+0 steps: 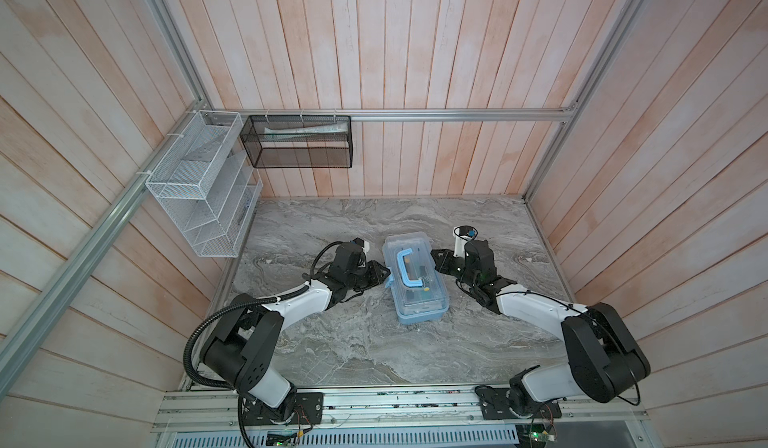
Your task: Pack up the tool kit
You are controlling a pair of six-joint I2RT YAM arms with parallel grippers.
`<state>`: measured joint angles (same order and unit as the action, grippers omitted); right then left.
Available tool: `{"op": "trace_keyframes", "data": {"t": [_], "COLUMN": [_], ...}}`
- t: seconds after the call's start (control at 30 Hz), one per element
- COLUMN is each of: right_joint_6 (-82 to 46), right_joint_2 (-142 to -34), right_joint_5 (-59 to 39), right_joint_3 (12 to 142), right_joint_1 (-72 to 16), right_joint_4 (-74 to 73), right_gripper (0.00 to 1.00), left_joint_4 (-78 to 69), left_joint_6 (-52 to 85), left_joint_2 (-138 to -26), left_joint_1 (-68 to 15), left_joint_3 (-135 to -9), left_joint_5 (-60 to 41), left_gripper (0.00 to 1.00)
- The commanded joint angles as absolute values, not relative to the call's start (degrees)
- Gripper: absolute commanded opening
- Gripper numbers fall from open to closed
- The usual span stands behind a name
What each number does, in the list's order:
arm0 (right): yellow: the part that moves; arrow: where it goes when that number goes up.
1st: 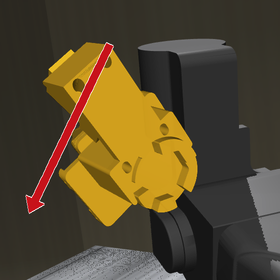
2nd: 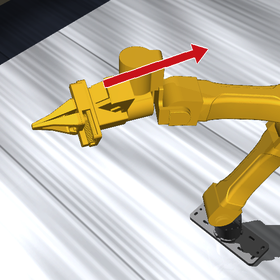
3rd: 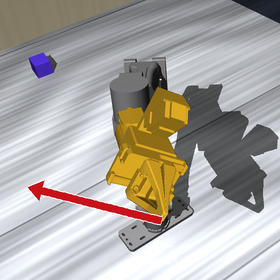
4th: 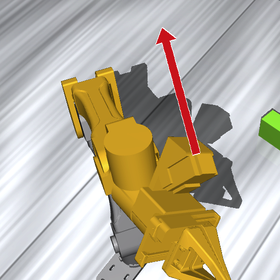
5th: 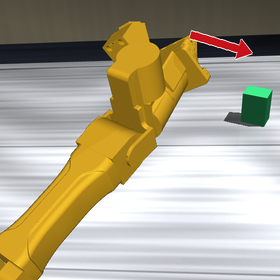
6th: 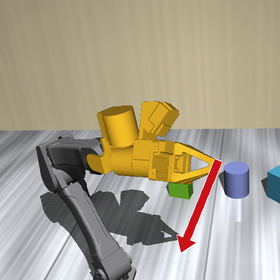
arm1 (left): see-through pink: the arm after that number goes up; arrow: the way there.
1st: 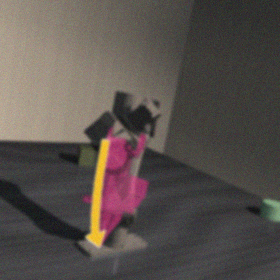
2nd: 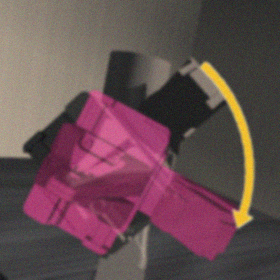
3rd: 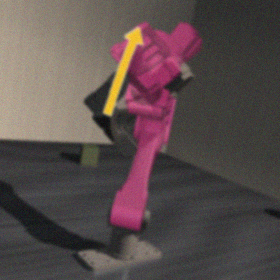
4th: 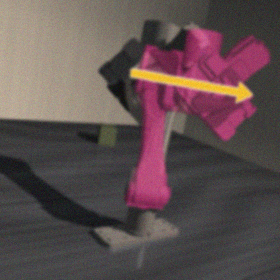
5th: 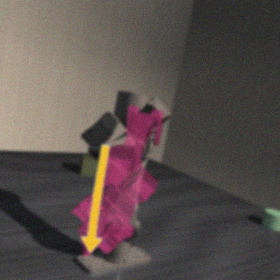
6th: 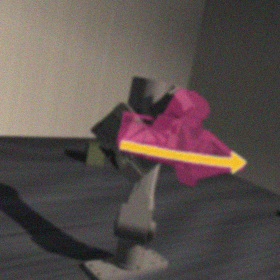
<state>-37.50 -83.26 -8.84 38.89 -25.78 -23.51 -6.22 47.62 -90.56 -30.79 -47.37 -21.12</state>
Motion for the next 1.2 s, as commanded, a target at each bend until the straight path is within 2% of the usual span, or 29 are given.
{"op": "trace_keyframes", "data": {"t": [0.0, 0.83, 1.03, 1.17], "right_joint_6": [-37.27, -40.91, -51.19, -64.43], "right_joint_2": [-86.75, -89.69, -93.03, -93.84], "right_joint_5": [-13.95, -19.42, -18.63, -17.69], "right_joint_3": [36.3, 31.89, 29.59, 23.87], "right_joint_1": [-27.42, -29.53, -34.05, -36.99], "right_joint_4": [-11.43, -14.53, -19.48, -30.65], "right_gripper": [0.12, 0.12, 0.13, 0.12], "left_joint_4": [-7.98, -18.29, -23.31, -26.32], "left_joint_6": [47.5, 52.34, 55.0, 57.99], "left_joint_2": [-92.14, -96.27, -98.64, -99.47], "left_joint_1": [-31.29, -33.46, -34.86, -37.4], "left_joint_3": [-47.72, -43.44, -43.15, -42.54], "left_joint_5": [-21.53, -22.59, -22.08, -19.87], "left_gripper": [0.29, 0.3, 0.3, 0.3]}}
